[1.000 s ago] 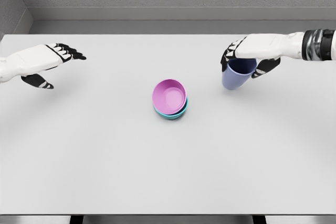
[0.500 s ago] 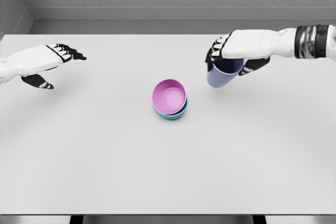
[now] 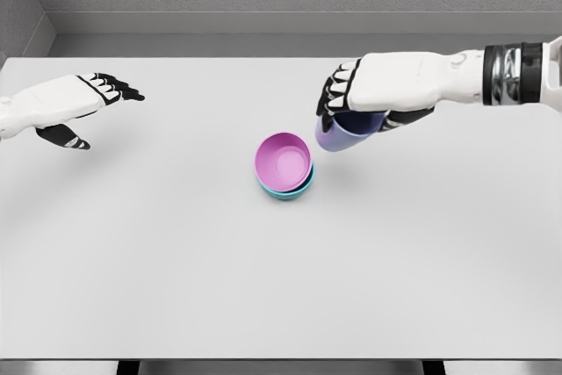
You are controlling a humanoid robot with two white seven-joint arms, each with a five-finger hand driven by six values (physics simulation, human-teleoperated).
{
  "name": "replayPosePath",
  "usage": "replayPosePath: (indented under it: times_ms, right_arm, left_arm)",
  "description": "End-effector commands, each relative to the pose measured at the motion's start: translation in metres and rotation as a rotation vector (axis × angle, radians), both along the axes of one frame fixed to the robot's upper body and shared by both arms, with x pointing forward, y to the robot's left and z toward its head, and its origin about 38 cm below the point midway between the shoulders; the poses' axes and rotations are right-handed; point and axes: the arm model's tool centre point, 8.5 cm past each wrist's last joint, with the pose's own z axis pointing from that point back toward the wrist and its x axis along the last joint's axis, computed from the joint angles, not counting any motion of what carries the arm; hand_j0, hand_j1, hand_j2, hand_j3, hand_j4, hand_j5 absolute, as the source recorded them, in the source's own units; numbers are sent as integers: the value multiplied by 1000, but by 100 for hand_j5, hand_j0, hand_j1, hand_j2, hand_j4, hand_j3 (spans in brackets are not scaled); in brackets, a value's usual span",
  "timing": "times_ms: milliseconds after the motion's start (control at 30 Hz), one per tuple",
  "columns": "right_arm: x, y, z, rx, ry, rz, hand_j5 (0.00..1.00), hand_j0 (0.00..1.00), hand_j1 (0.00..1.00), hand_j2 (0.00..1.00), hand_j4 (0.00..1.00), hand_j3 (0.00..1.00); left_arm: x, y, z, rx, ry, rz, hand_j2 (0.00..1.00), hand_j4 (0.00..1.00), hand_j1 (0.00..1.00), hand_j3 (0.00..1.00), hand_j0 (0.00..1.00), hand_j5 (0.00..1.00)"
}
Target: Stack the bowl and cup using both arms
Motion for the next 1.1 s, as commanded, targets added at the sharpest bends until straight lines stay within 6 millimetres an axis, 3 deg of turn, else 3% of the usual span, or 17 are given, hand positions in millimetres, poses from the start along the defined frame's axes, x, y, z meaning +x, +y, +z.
replayPosePath:
  times_ms: [0,300,467,733,900,1067]
  right_arm:
    - [-1,4,3,12,-3,10,56,56,56,56,56,56]
    - [-10,35,3,42,-4,86,56,56,56,56,56,56]
    - [-12,56,-8,49,25,124,56,56,56,56,56,56]
    - [5,62,-31,39,86,91,56,56,56,56,56,56]
    - [10,58,-43,20,117,68,56,56,56,56,56,56]
    - [12,67,-51,16,137,79,56,56,56,56,56,56]
  left_arm:
    - [0,1,1,-6,0,3,100,100,100,100,100,100]
    - [0,0,1,-6,-1,2,100,100,100,100,100,100]
    - [0,0,1,-4,-1,2,100,100,100,100,100,100]
    - [0,0,0,-2,0,2,100,100,100,100,100,100]
    - [0,0,0,-2,0,2,100,100,100,100,100,100]
    - [0,1,1,-3,-1,3,100,100,100,100,100,100]
